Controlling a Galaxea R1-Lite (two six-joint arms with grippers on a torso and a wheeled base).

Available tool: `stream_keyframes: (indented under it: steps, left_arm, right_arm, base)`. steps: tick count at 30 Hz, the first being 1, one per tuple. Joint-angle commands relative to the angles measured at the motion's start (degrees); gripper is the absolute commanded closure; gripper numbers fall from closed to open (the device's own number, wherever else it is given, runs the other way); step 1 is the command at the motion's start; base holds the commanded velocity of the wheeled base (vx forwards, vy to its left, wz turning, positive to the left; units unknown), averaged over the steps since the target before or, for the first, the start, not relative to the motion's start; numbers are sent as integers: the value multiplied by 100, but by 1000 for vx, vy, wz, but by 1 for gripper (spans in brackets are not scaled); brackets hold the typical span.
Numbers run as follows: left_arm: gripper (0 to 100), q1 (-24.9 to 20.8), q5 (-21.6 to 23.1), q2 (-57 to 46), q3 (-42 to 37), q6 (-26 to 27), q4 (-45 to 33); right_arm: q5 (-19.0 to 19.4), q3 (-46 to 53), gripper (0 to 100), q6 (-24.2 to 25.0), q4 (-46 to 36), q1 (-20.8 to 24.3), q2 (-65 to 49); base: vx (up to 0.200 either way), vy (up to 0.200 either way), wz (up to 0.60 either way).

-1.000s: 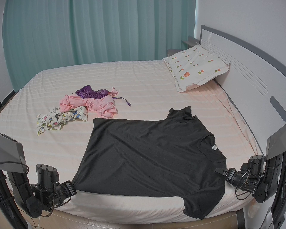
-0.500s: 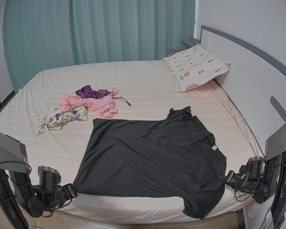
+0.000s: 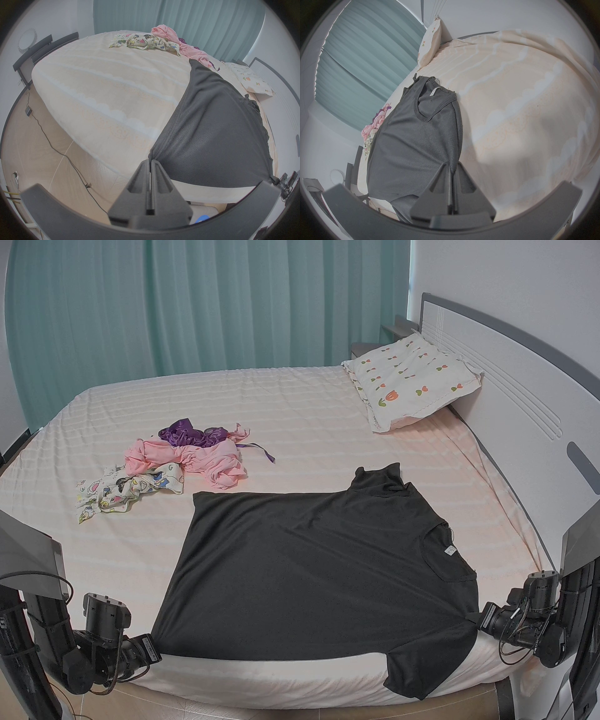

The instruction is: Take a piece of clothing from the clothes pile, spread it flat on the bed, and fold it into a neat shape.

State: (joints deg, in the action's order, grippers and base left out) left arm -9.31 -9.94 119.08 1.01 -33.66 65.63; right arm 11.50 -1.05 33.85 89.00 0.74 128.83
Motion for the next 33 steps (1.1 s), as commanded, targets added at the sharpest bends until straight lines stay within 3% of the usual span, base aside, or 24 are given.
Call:
stream_keyframes:
  steps: [1, 4, 5, 6, 18, 25, 33]
  left_arm:
    - [100, 9, -8, 54, -84, 0, -7]
    - [100, -18, -8, 142, -92, 0, -7]
    - [0, -18, -8, 151, -92, 0, 2]
    - [0, -18, -8, 151, -92, 0, 2]
    - [0, 96, -26, -69, -57, -9, 301]
    - [0, 747, 246, -957, 294, 17, 274]
    - [0, 1441, 668, -1071, 540, 325, 160]
  right_arm:
    - [-7, 105, 100, -2, 56, -4, 19]
    - [-25, 105, 100, -2, 38, 40, 28]
    - [-33, 105, 100, -2, 29, 49, 19]
    - [-33, 105, 0, -2, 29, 49, 19]
    - [-25, 105, 0, 51, 64, 31, -236]
    - [-33, 105, 0, 60, 56, 31, -385]
    - [-33, 105, 0, 60, 56, 40, -359]
  base:
    - [0, 0, 0]
    - [0, 0, 0]
    - [0, 0, 0]
    - [0, 0, 0]
    - [0, 0, 0]
    - [0, 0, 0]
    - [0, 0, 0]
